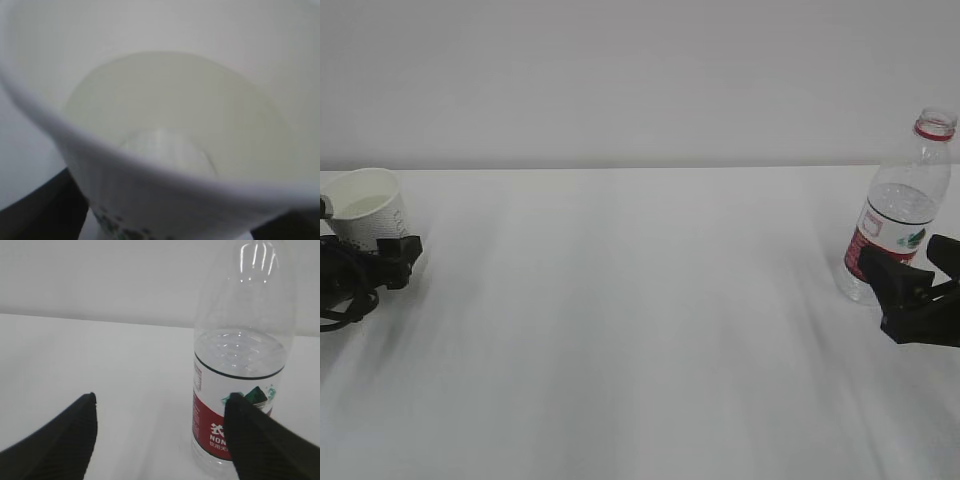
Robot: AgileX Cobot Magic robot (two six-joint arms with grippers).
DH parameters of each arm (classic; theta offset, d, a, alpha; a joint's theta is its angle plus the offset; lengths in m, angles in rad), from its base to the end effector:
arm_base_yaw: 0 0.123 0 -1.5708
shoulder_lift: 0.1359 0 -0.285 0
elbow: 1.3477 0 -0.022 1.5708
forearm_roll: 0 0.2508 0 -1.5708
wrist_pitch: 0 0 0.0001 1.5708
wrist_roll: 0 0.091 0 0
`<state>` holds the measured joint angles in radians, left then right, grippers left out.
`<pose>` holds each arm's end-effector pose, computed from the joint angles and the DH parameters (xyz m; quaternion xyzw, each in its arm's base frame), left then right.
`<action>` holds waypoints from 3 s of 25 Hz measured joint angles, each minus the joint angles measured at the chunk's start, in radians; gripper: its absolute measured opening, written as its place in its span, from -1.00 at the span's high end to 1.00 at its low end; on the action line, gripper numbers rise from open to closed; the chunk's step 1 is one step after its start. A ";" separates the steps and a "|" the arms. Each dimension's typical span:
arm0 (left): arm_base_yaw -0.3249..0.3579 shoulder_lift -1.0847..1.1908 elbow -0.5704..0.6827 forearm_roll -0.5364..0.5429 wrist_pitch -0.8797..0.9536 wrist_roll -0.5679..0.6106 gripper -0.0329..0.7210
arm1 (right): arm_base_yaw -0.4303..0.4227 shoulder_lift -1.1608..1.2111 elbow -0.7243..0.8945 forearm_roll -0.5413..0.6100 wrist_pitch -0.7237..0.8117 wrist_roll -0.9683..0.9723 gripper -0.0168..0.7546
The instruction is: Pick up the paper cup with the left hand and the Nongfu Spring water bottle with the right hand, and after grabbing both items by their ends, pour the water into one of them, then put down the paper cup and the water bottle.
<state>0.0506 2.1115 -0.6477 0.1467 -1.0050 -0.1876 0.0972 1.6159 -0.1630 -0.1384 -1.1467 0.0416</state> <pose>0.3325 0.0056 0.0701 -0.0310 0.8255 -0.0674 0.5595 0.2098 0.0320 0.1423 -0.0832 0.7763 0.0746 0.6204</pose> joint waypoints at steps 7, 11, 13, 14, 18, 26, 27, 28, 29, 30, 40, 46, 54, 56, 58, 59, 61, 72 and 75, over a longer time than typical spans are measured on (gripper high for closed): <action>0.000 -0.038 0.000 0.010 0.006 -0.012 -0.92 | 0.000 0.000 0.000 0.000 0.000 0.000 -0.58; 0.000 -0.073 0.004 0.012 0.066 -0.011 -0.91 | 0.000 0.000 0.000 0.000 0.000 0.000 -0.58; 0.000 -0.083 0.010 0.012 0.081 -0.012 -0.91 | 0.000 0.000 0.000 0.000 0.000 0.000 -0.58; 0.000 -0.089 0.017 0.012 0.081 -0.012 -0.90 | 0.000 0.000 0.000 0.000 0.000 0.000 -0.58; 0.000 -0.119 0.052 0.014 0.092 -0.013 -0.90 | 0.000 0.000 0.000 0.000 0.000 0.000 -0.58; 0.000 -0.130 0.075 0.012 0.082 -0.013 -0.89 | 0.000 0.000 0.000 0.000 0.000 0.000 -0.58; 0.000 -0.130 0.076 0.012 0.074 -0.015 -0.89 | 0.000 0.000 0.000 0.000 0.000 0.000 -0.58; 0.000 -0.130 0.078 0.012 0.061 -0.015 -0.89 | 0.000 0.000 0.000 0.000 0.000 0.000 -0.58; 0.000 -0.123 0.078 0.012 0.040 -0.015 -0.89 | 0.000 0.000 0.000 0.000 0.000 0.000 -0.58; 0.000 -0.113 0.078 0.012 0.019 -0.015 -0.89 | 0.000 0.000 0.000 0.000 0.000 0.000 -0.58; -0.005 0.046 0.076 0.046 -0.138 -0.017 -0.92 | 0.000 0.000 0.000 -0.001 0.000 0.002 -0.58; -0.008 0.046 0.095 0.050 -0.145 -0.017 -0.92 | 0.000 0.000 0.000 -0.001 0.000 0.002 -0.58; -0.010 -0.018 0.227 0.018 -0.153 -0.017 -0.92 | 0.000 0.000 0.000 -0.001 0.000 0.006 -0.58; -0.011 -0.060 0.262 0.016 -0.153 -0.017 -0.91 | 0.000 0.000 0.000 -0.001 0.000 0.006 -0.58; -0.011 -0.105 0.291 0.016 -0.153 -0.017 -0.91 | 0.000 0.000 0.000 -0.001 0.000 0.008 -0.58; -0.011 -0.131 0.306 0.016 -0.153 -0.017 -0.91 | 0.000 0.000 0.000 -0.001 0.000 0.010 -0.58; -0.011 -0.183 0.333 0.016 -0.153 -0.017 -0.90 | 0.000 0.000 0.000 -0.001 0.000 0.019 -0.58; -0.011 -0.474 0.377 0.032 -0.140 -0.017 -0.85 | 0.000 0.000 0.000 -0.008 0.000 0.025 -0.58; -0.011 -0.510 0.378 0.032 -0.126 -0.017 -0.83 | 0.000 -0.022 0.000 -0.008 0.000 0.025 -0.58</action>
<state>0.0393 1.6016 -0.2695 0.1788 -1.1309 -0.2047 0.0972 1.5940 -0.1630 -0.1465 -1.1467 0.0666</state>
